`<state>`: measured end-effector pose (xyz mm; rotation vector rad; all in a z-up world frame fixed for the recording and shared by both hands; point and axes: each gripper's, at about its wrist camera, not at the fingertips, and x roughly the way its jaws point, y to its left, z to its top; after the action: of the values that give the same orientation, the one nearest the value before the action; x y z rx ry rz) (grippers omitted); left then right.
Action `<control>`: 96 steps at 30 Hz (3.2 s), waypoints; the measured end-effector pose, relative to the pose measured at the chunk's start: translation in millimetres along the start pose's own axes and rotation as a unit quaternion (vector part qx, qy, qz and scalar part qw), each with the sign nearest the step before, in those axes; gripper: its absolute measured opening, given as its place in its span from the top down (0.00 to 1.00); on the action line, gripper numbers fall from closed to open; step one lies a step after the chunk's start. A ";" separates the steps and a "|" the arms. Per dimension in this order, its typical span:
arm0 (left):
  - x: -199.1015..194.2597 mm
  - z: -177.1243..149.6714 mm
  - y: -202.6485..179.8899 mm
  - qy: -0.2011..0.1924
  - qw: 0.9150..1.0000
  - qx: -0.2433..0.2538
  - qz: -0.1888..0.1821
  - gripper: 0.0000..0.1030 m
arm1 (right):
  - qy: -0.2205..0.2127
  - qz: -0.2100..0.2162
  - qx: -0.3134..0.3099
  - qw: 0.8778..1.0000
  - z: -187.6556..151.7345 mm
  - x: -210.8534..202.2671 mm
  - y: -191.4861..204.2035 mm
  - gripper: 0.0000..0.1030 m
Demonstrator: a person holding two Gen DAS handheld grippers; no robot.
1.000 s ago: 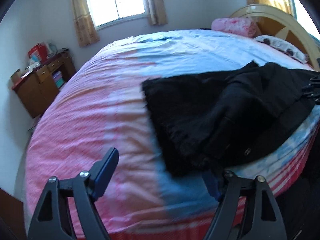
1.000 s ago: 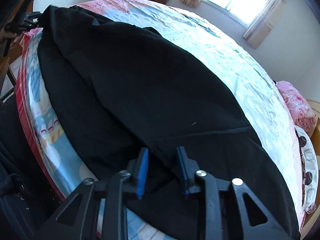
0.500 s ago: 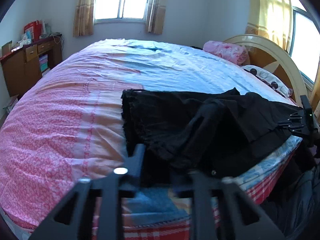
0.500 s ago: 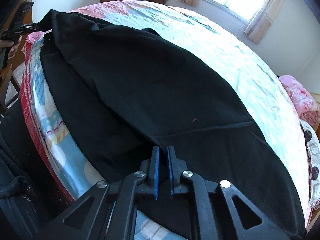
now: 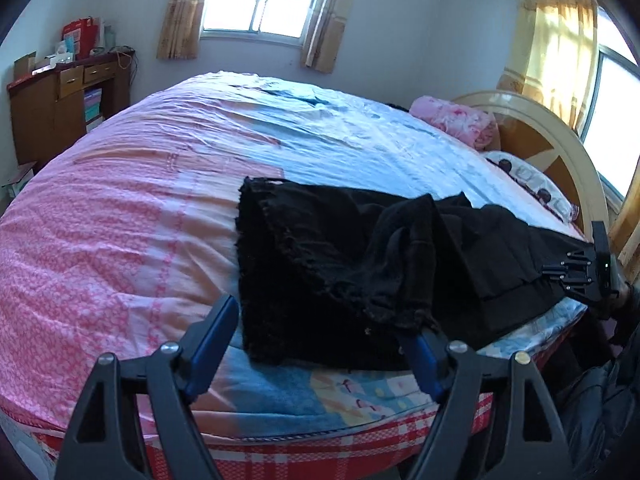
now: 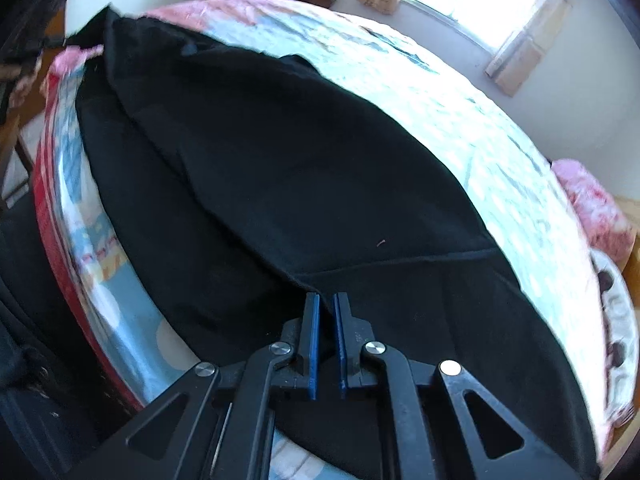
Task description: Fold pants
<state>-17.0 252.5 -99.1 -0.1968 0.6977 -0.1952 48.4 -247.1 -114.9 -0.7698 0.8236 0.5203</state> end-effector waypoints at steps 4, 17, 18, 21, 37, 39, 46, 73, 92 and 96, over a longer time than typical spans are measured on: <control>0.6 -0.2 -3.2 0.001 1.000 0.017 -0.001 0.25 | 0.003 0.003 -0.008 1.000 -1.0 -0.2 2.1 0.92; -33.4 6.9 36.4 0.003 0.999 0.004 0.048 0.30 | 0.005 0.020 0.018 1.000 -2.8 -5.5 -4.1 0.94; -38.5 5.5 37.6 -0.003 0.999 -0.006 0.034 0.30 | 0.005 0.020 0.018 1.000 -4.0 -5.7 -3.3 0.94; -45.3 1.1 24.0 -0.011 1.000 0.002 0.002 0.30 | 0.002 0.021 0.024 0.999 -3.7 -4.7 -4.1 0.94; -2.6 14.1 -22.0 0.010 0.992 0.121 0.043 0.75 | -0.007 0.035 0.038 0.999 -2.6 -20.8 -13.9 0.99; -10.0 24.8 -21.9 0.000 0.988 0.147 0.050 0.75 | -0.012 0.039 0.045 0.998 -1.9 -29.9 -18.9 0.99; 4.6 20.3 -6.2 0.021 0.986 0.160 0.049 0.75 | -0.007 0.063 0.044 0.997 -7.4 -51.5 -14.6 0.99; -28.3 -8.3 50.7 -0.005 0.970 0.078 0.232 0.08 | -0.016 0.205 0.094 0.974 -28.3 -79.1 -29.7 0.55; 58.6 1.2 -95.1 -0.018 0.992 0.107 0.062 0.01 | -0.018 0.343 0.289 0.894 174.5 59.4 -70.8 0.55; 68.2 -9.1 -98.6 -0.003 0.989 0.128 0.071 0.01 | 0.004 0.347 0.301 0.888 187.5 93.0 -73.6 0.56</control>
<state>17.2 139.9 -123.9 0.0973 0.6719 -0.1467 237.0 -136.5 -77.4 0.1263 1.1930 0.8344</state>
